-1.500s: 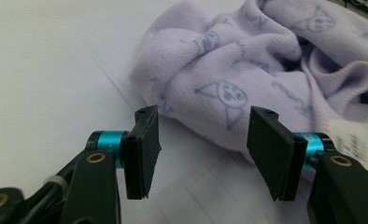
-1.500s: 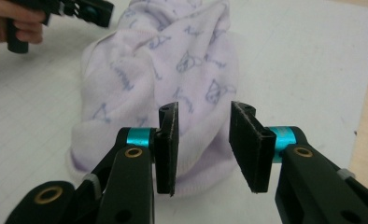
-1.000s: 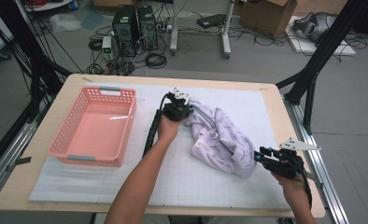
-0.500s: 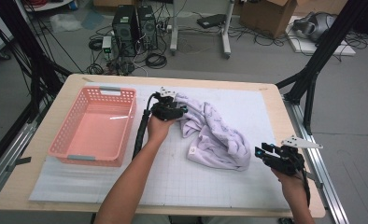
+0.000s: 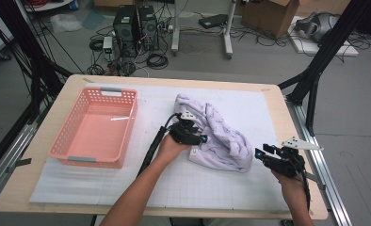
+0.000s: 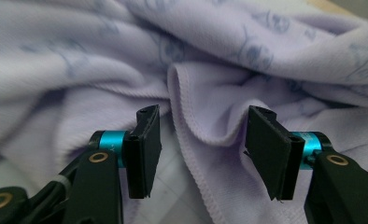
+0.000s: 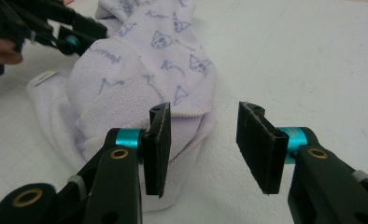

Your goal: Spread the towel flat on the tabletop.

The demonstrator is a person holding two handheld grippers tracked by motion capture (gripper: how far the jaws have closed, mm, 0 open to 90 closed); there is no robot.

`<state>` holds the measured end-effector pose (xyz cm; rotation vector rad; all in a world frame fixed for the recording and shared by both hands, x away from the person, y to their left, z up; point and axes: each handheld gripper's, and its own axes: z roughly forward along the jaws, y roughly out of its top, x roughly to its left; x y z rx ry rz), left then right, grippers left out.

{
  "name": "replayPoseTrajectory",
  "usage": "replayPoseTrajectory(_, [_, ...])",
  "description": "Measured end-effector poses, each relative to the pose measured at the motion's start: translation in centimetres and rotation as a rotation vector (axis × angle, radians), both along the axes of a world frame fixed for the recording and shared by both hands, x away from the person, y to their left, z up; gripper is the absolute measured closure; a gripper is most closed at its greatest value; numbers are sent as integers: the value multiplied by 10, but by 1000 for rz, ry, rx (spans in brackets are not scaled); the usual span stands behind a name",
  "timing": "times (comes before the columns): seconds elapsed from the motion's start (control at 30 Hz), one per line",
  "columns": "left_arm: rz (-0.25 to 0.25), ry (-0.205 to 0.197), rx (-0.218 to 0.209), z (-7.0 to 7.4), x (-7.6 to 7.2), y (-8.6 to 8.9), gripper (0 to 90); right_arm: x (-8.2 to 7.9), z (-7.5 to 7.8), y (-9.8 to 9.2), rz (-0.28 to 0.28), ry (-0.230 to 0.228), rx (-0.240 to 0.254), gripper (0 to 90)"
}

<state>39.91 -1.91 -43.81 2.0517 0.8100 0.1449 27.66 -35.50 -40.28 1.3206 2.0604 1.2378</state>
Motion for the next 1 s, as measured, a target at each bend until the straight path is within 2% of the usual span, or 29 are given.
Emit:
replayPoseTrajectory(0.07, [-5, 17, 6, -5, -1, -4, 476, 0, 0, 0, -1, 0, 3, 544])
replayPoseTrajectory(0.1, [-14, 22, 25, -8, -3, -7, 508, 0, 0, 0, -1, 0, 3, 544])
replayPoseTrajectory(0.13, [-17, 16, 39, -9, -4, -9, 544, 0, 0, 0, -2, 3, 2, 544])
replayPoseTrajectory(0.17, [-14, -14, 53, -9, -7, -11, 565, 1, 0, 0, -2, 6, 4, 544])
replayPoseTrajectory(0.2, [-32, -27, 55, -9, -9, -11, 708, 2, -1, 0, -2, 6, 1, 544])
replayPoseTrajectory(0.23, [-32, -33, 71, -10, -11, -11, 794, 2, -1, 1, -2, 7, 3, 544])
replayPoseTrajectory(0.33, [-30, -43, 74, -7, -17, -3, 824, 3, -1, 3, 3, 6, 4, 544])
replayPoseTrajectory(0.4, [-6, -72, 39, -2, -28, 11, 826, 3, 0, 5, 4, 18, 15, 544])
replayPoseTrajectory(0.43, [-7, -89, 45, 1, -32, 16, 826, 4, 0, 6, 10, 17, 16, 541])
replayPoseTrajectory(0.5, [8, -128, 23, 6, -44, 29, 827, 7, 0, 8, 11, 20, 29, 522])
replayPoseTrajectory(0.6, [14, -162, 21, 11, -59, 47, 827, 16, 2, 18, 12, 34, 41, 457])
replayPoseTrajectory(0.67, [21, -170, 7, 12, -67, 57, 827, 30, 2, 30, 17, 64, 20, 425])
replayPoseTrajectory(0.77, [35, -180, -7, 10, -79, 75, 827, 54, -4, 47, 41, 110, -24, 431])
replayPoseTrajectory(0.83, [58, -179, -23, 8, -85, 85, 827, 71, -11, 61, 63, 170, -60, 471])
replayPoseTrajectory(0.87, [66, -177, -35, 7, -87, 89, 827, 79, -15, 67, 67, 197, -98, 487])
replayPoseTrajectory(0.93, [83, -173, -45, 4, -91, 98, 827, 93, -24, 79, 84, 234, -152, 599])
replayPoseTrajectory(1.0, [94, -168, -49, 0, -95, 106, 827, 102, -26, 85, 89, 222, -192, 729])
